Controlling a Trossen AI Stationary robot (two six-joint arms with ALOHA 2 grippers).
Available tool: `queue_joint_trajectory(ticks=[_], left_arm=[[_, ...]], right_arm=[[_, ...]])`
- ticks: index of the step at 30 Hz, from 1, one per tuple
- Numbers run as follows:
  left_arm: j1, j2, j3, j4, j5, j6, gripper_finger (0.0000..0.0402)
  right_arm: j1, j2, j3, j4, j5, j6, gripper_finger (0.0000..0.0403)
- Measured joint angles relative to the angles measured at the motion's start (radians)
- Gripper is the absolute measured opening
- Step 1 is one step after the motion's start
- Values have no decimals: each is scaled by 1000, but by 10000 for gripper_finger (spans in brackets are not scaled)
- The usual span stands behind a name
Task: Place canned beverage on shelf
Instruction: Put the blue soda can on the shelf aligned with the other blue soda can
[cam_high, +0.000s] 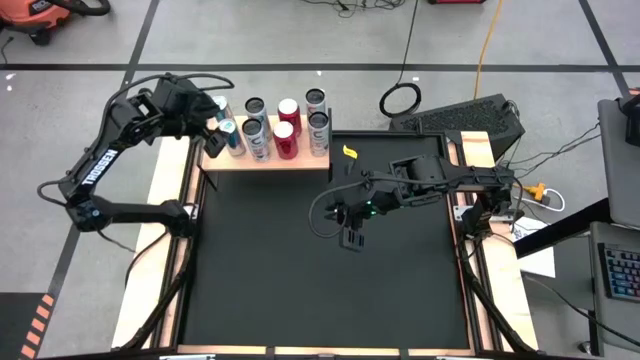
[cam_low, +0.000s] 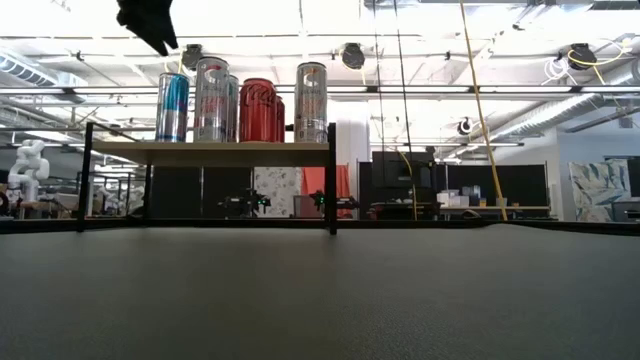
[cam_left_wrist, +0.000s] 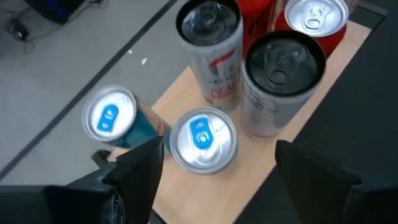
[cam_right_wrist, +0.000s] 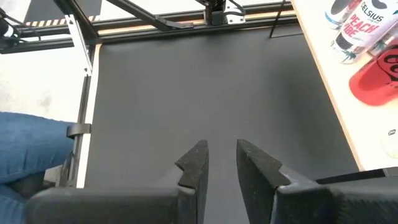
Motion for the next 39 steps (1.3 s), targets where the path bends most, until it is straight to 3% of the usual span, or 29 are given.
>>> queue_joint_trajectory(ticks=[6,16,24,31,39], left_arm=[[0,25,0,39,-4,52,275],[0,53,0,56,7,80,129],[0,78,0,101,12,74,50],[0,112,0,100,15,72,4],[1,122,0,97,20,75,1]], right_arm=[[0,0,0,0,-2,0,68],[0,0,0,0,-2,0,68],[0,0,0,0,-2,0,68],[0,0,0,0,-2,0,68],[0,0,0,0,-2,0,68]])
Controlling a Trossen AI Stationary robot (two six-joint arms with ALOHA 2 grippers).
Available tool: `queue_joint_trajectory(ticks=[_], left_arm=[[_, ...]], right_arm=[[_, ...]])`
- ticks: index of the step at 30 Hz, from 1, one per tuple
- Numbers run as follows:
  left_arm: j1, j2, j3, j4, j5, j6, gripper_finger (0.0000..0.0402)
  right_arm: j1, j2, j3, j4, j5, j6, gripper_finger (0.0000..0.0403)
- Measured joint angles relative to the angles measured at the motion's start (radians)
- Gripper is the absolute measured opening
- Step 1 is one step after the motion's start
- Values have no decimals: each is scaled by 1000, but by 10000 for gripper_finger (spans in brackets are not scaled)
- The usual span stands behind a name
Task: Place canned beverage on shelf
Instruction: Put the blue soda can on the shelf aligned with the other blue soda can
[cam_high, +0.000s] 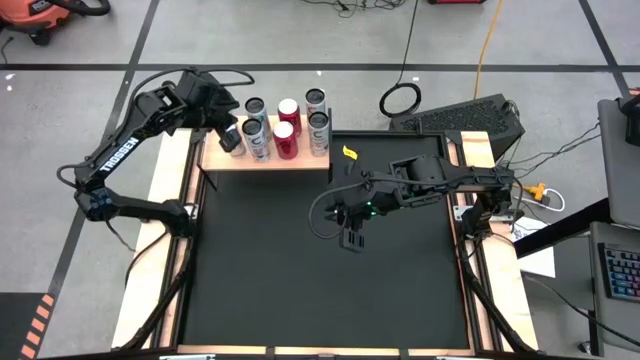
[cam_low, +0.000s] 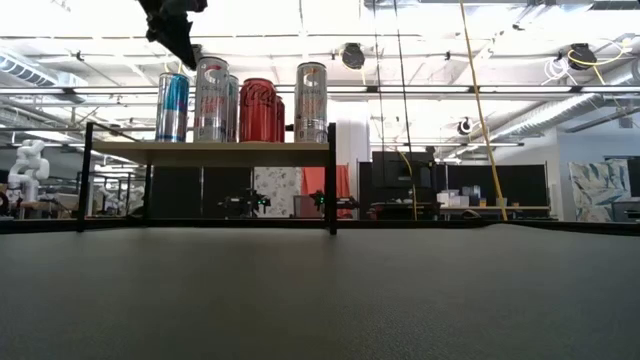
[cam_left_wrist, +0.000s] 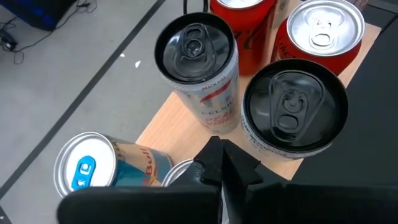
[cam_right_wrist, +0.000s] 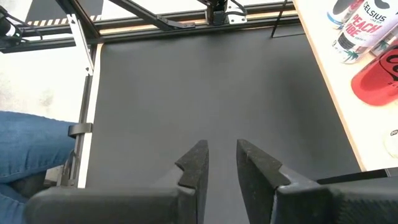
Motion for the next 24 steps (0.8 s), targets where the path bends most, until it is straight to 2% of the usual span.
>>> queue_joint_trajectory(ticks=[24], left_arm=[[-1,23,0,-31,26,-31,0]], right_arm=[[0,0,0,0,0,1,68]])
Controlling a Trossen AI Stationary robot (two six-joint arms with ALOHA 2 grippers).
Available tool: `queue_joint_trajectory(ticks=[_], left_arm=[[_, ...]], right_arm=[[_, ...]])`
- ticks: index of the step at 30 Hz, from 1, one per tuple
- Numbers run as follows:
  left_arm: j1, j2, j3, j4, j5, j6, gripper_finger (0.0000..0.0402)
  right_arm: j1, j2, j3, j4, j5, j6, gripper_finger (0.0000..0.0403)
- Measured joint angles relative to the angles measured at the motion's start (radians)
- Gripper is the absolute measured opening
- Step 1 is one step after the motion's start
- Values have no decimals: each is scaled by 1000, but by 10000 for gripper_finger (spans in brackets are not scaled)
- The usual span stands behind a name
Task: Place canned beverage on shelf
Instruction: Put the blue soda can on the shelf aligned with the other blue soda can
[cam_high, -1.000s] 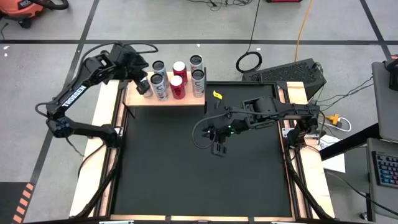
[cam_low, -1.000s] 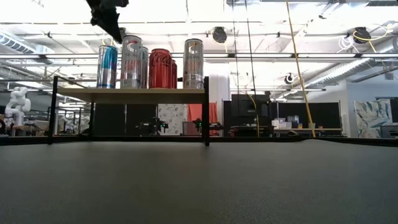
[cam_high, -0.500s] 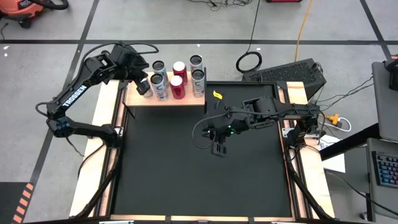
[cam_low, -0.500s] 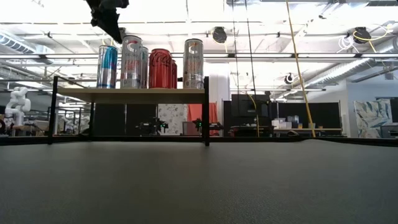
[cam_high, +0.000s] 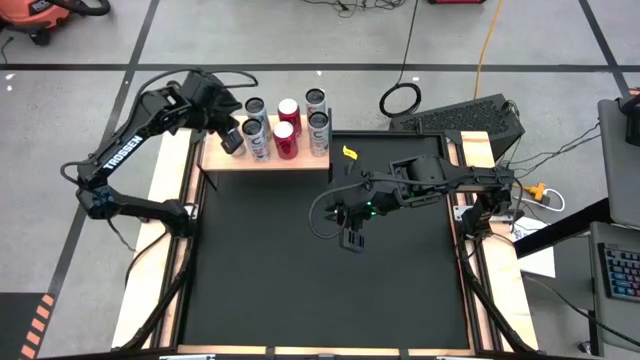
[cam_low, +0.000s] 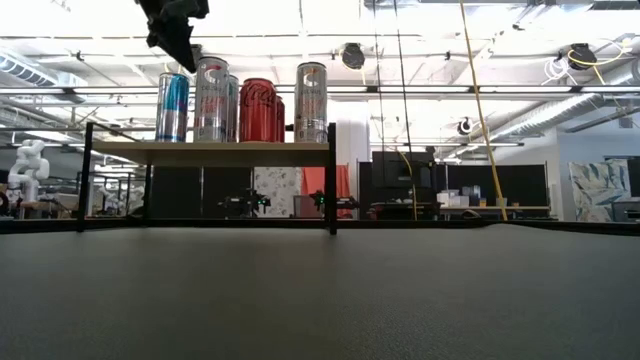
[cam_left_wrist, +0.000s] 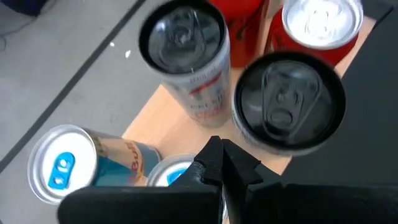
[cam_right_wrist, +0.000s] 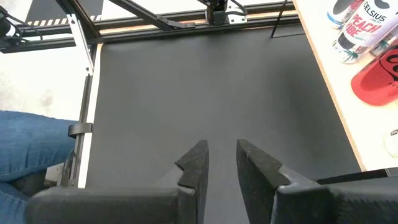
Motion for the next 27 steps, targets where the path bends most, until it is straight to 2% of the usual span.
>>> queue_joint_trajectory(ticks=[15,27], left_arm=[[0,45,0,-2,-5,-25,0],[-1,63,2,-72,-36,-26,0]], right_arm=[[0,0,0,0,0,0,68],[0,0,0,0,0,1,68]])
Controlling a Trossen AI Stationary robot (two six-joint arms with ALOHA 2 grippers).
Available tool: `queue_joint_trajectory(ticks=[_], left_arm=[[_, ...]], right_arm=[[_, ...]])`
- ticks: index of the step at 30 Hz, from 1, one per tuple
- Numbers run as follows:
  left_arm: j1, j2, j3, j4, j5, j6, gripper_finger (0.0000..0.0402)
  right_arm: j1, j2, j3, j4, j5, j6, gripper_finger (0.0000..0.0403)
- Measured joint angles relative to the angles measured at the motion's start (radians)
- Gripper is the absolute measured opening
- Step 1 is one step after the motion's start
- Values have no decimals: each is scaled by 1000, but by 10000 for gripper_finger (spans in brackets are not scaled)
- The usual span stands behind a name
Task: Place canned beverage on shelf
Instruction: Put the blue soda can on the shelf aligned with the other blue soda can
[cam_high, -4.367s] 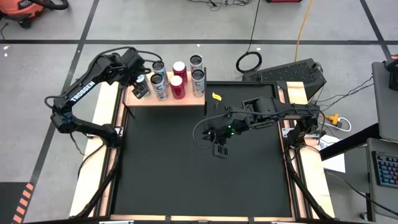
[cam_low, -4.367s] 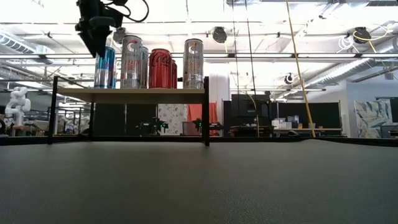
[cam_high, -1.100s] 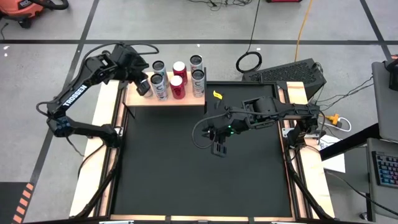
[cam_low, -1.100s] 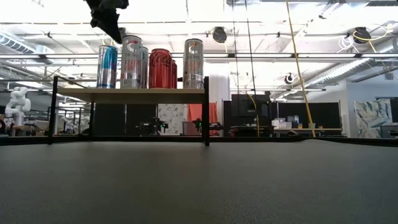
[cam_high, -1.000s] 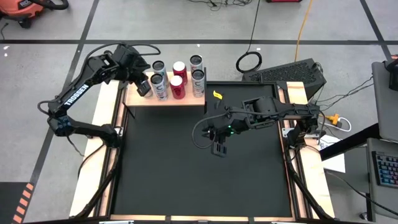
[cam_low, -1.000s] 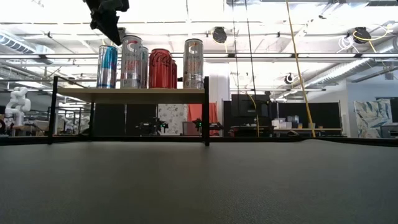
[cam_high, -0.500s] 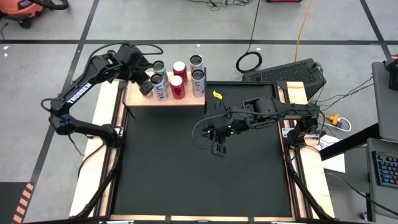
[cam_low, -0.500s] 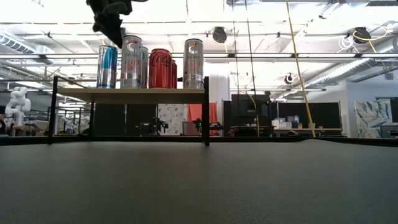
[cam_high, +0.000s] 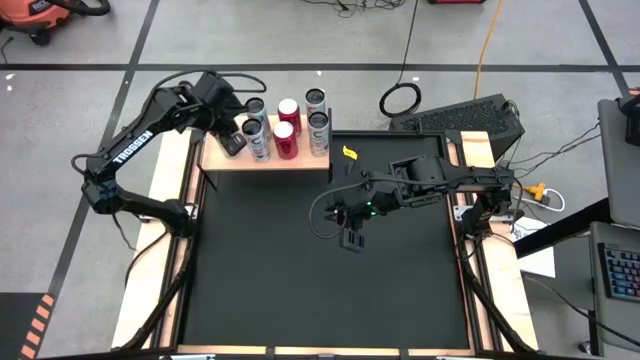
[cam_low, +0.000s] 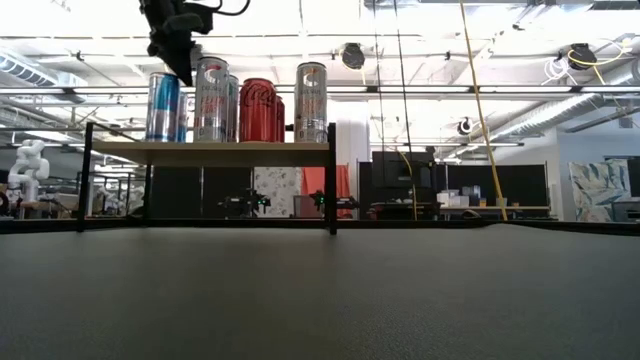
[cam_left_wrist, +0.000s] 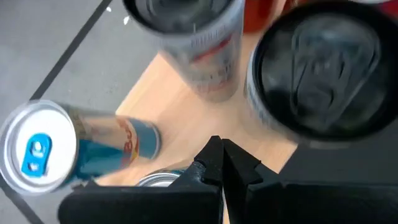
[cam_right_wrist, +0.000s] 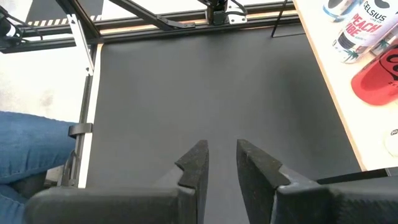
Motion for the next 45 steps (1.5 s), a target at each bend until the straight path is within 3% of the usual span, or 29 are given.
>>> queue_joint_trajectory(ticks=[14,26,45], left_arm=[[0,-3,-2,-87,0,8,0],[-26,-96,-2,-87,7,19,0],[-26,-105,-2,-54,-195,2,0]], right_arm=[[0,0,0,0,0,24,68],[0,0,0,0,0,22,68],[0,0,0,0,0,17,68]])
